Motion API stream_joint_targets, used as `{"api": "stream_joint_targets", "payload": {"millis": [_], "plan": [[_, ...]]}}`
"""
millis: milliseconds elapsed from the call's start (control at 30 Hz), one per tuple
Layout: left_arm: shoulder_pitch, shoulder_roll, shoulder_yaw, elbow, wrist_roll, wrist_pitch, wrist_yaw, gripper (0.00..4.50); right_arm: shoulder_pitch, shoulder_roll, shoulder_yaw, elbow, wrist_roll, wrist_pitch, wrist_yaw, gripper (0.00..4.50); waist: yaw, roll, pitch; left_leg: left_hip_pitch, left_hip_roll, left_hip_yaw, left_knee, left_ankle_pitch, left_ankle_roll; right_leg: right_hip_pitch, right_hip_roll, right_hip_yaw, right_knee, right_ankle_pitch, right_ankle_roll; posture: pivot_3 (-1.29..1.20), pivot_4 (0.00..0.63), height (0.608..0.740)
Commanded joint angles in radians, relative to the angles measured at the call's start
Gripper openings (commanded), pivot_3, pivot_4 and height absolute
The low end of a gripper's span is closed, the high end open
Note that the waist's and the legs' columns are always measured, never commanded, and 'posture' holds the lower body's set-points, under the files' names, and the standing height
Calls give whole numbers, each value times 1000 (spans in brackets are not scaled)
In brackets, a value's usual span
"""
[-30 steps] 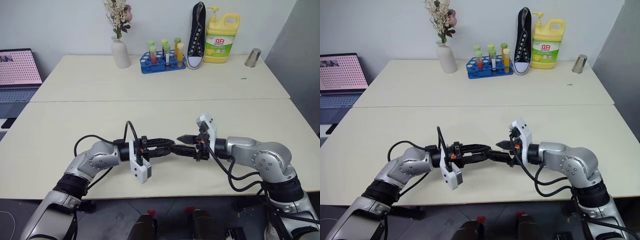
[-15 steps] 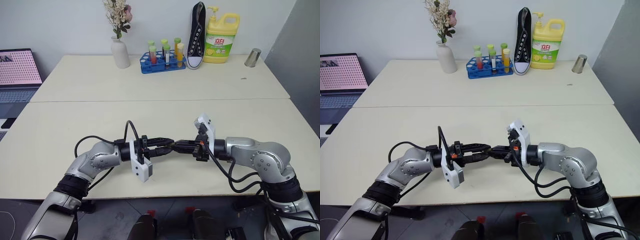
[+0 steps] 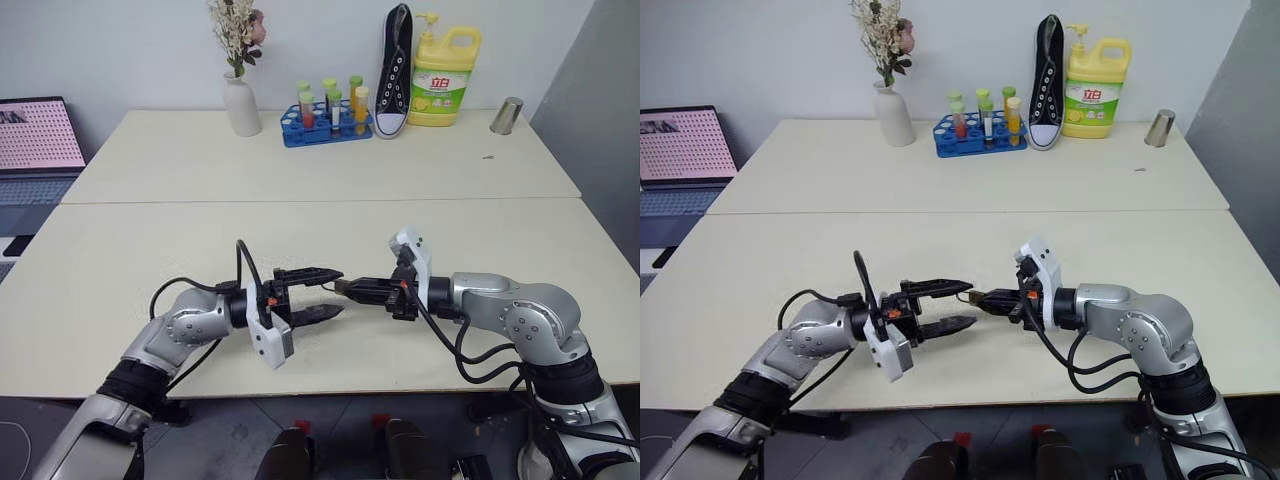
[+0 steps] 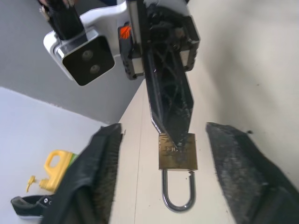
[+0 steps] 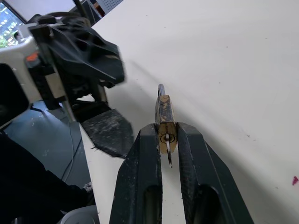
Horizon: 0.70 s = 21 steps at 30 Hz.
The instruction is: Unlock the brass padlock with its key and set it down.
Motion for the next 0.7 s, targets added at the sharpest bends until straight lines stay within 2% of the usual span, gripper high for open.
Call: {"api": "stream_joint_targets", "payload": {"millis": [33,133,233,433,567,700], "plan": [[60,32,16,-85,-87,40,-21,3842,-6,-9,-30,-14,-20,-33,15,129,-1,0,0,0,0,0,0,0,0,0,0,0,0,0,0,0,150,740],[122,39,46,-127,-221,217,-47,3842,-2,-34,-38,-8,-50,-58,36,129,-1,1,1,0,1,0,-1,0,0,0,0,0,0,0,0,0,150,740],[122,37,71,-164,-389,502,-114,3220,2,-68,-49,-17,-66,-83,67,129,1,1,1,0,0,-1,0,0,0,0,0,-1,0,0,0,0,150,740],[78,8,122,-281,-661,992,-206,1304,16,-119,-45,-79,-59,-127,147,129,-1,1,1,0,0,-1,0,0,0,0,0,-1,0,0,0,0,150,740],[55,-20,143,-324,-734,1176,-241,15,20,-118,-52,-104,-48,-139,169,129,-2,1,1,0,0,-1,0,0,0,0,1,-1,0,0,0,0,150,740],[29,-70,159,-356,-788,1306,-263,0,24,-112,-55,-120,-43,-146,171,129,0,1,1,0,1,-1,0,0,0,0,1,-1,0,0,0,0,150,740]]}}
